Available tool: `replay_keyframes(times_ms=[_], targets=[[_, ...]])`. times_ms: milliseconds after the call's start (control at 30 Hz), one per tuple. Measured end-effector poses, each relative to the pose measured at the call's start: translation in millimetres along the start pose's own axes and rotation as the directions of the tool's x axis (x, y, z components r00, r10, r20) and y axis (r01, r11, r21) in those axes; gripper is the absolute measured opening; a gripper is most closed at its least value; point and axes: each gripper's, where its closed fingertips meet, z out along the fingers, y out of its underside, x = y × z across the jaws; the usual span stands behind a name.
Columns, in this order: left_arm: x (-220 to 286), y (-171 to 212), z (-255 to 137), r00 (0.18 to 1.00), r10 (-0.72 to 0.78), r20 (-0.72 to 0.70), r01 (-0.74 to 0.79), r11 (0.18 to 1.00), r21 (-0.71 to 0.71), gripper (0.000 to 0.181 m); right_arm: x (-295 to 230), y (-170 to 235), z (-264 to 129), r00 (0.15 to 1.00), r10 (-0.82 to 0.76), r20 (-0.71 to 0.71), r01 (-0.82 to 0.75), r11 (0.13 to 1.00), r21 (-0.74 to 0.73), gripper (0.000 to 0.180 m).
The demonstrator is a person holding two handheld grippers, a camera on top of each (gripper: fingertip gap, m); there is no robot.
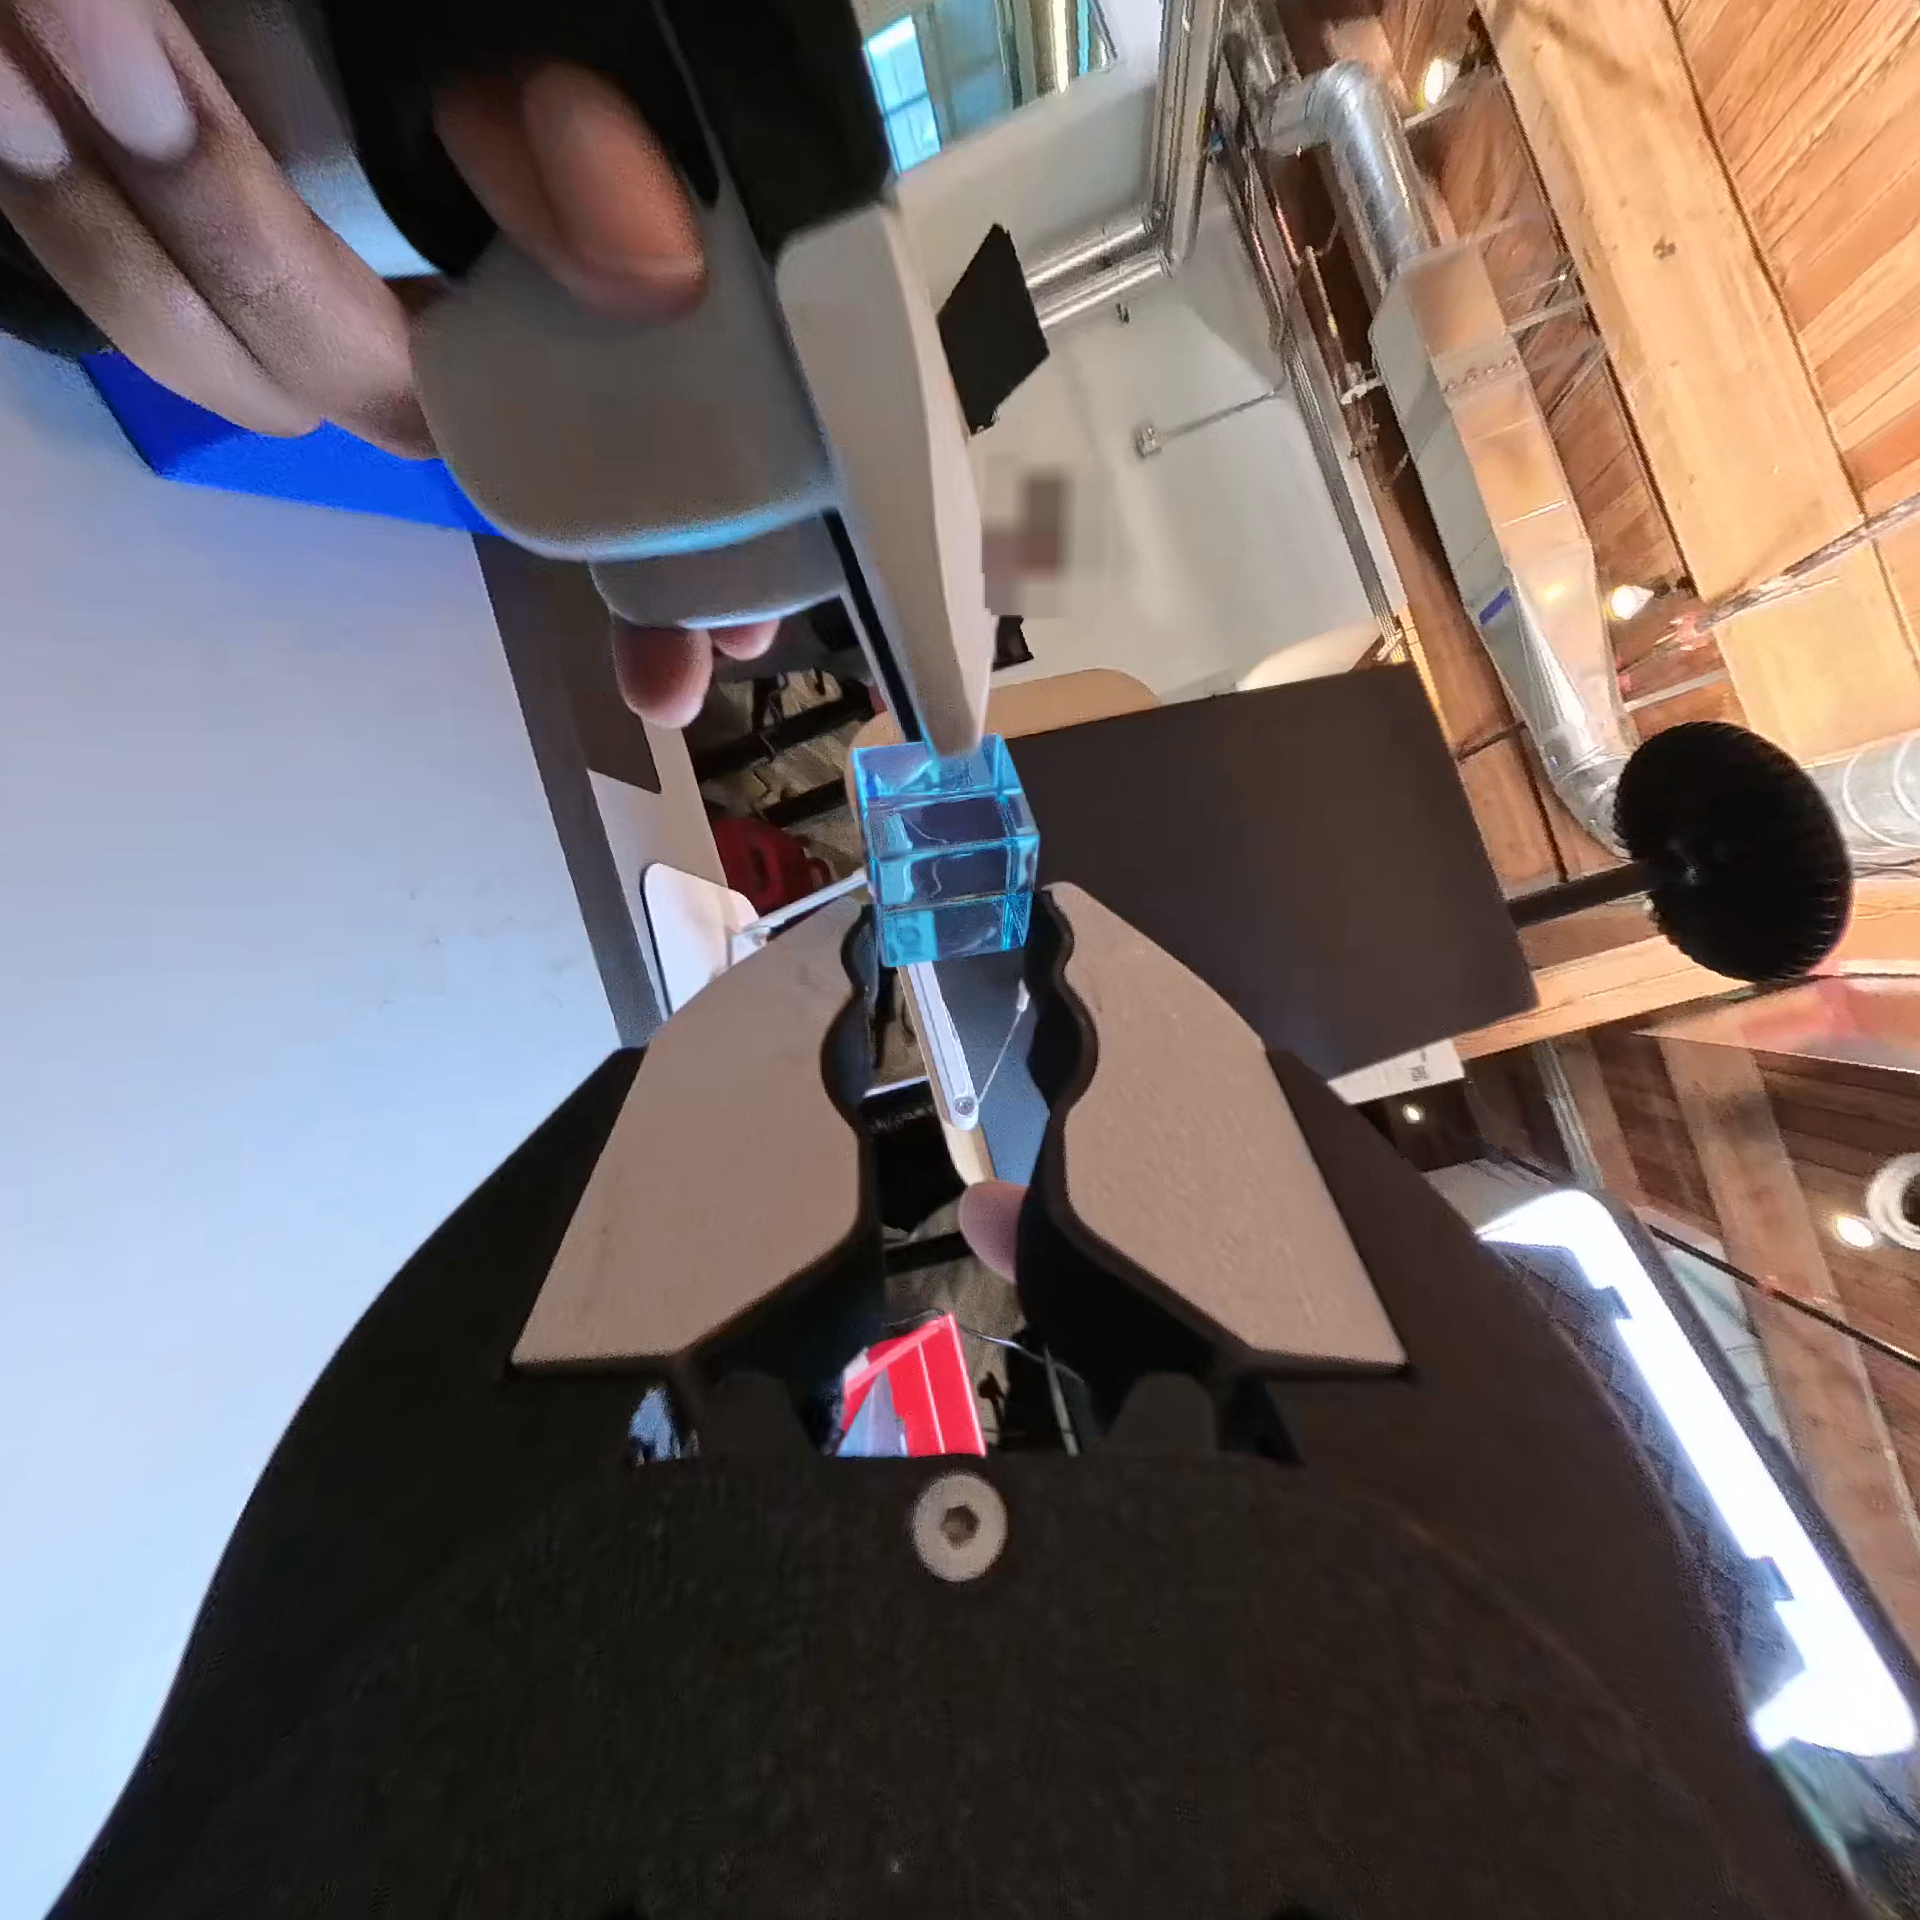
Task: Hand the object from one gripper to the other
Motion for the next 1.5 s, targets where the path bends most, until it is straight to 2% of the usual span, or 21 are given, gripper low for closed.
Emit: replay_keyframes(times_ms=[67, 167, 300, 433, 567, 633, 733, 833, 900, 933, 1000, 1100, 1167, 1300, 1400, 1500], targets=[[-3, 8, 5, 0.995, 0.067, 0.068, -0.065, 0.997, -0.044, 0.045, -6, -1, 4, 1.0, -0.028, -0.005, 0.028, 0.999, -0.039, 0.027], [-3, 13, 8, 0.983, 0.143, 0.114, -0.135, 0.988, -0.077, 0.036, -9, 4, 8, 0.996, -0.089, -0.028, 0.086, 0.991, -0.1, 0.027], [-6, 16, 8, 0.957, 0.234, 0.169, -0.214, 0.968, -0.128, 0.04, -5, 6, 9, 0.994, -0.085, -0.067, 0.073, 0.983, -0.167, 0.027], [-6, 19, 11, 0.957, 0.233, 0.171, -0.213, 0.969, -0.125, 0.037, -11, 1, 10, 0.991, -0.117, -0.064, 0.105, 0.979, -0.172, 0.027], [-5, 19, 10, 0.968, 0.215, 0.127, -0.198, 0.971, -0.13, 0.037, -11, -1, 10, 0.996, -0.081, -0.048, 0.074, 0.988, -0.136, 0.027], [-1, 17, 7, 0.978, 0.197, 0.069, -0.188, 0.975, -0.119, 0.037, -11, -7, 7, 0.998, -0.057, -0.031, 0.055, 0.996, -0.071, 0.027], [16, 11, 1, 0.99, 0.067, -0.126, -0.076, 0.995, -0.069, 0.037, -7, -25, -4, 0.998, 0.053, 0.021, -0.055, 0.99, 0.13, 0.027], [40, 8, -7, 0.933, -0.067, -0.353, 0.05, 0.997, -0.056, 0.036, -6, -44, -20, 0.982, 0.145, 0.123, -0.178, 0.93, 0.323, 0.029], [53, 11, -10, 0.871, -0.141, -0.47, 0.112, 0.99, -0.089, 0.036, -10, -51, -26, 0.958, 0.19, 0.214, -0.258, 0.897, 0.36, 0.043], [58, 13, -10, 0.845, -0.171, -0.507, 0.137, 0.985, -0.103, 0.037, -12, -54, -28, 0.95, 0.2, 0.241, -0.281, 0.884, 0.374, 0.045], [63, 16, -10, 0.794, -0.232, -0.562, 0.189, 0.973, -0.134, 0.037, -16, -61, -34, 0.949, 0.173, 0.263, -0.274, 0.867, 0.416, 0.03], [62, 16, -10, 0.75, -0.295, -0.592, 0.255, 0.955, -0.154, 0.037, -18, -58, -32, 0.954, 0.152, 0.259, -0.246, 0.889, 0.386, 0.029], [55, 16, -7, 0.763, -0.324, -0.559, 0.288, 0.945, -0.154, 0.036, -16, -51, -26, 0.956, 0.169, 0.242, -0.246, 0.908, 0.338, 0.029], [19, 12, 1, 0.904, -0.267, -0.333, 0.263, 0.963, -0.058, 0.037, -12, -22, -8, 0.978, 0.152, 0.143, -0.176, 0.969, 0.172, 0.029], [1, 15, 6, 0.978, -0.154, -0.143, 0.15, 0.988, -0.035, 0.039, -15, -6, 3, 0.993, 0.089, 0.078, -0.094, 0.994, 0.062, 0.029], [-8, 26, 14, 1.0, -0.016, 0.013, 0.017, 0.997, -0.08, 0.042, -24, -2, 11, 0.998, 0.033, 0.057, -0.032, 0.999, -0.003, 0.029]])
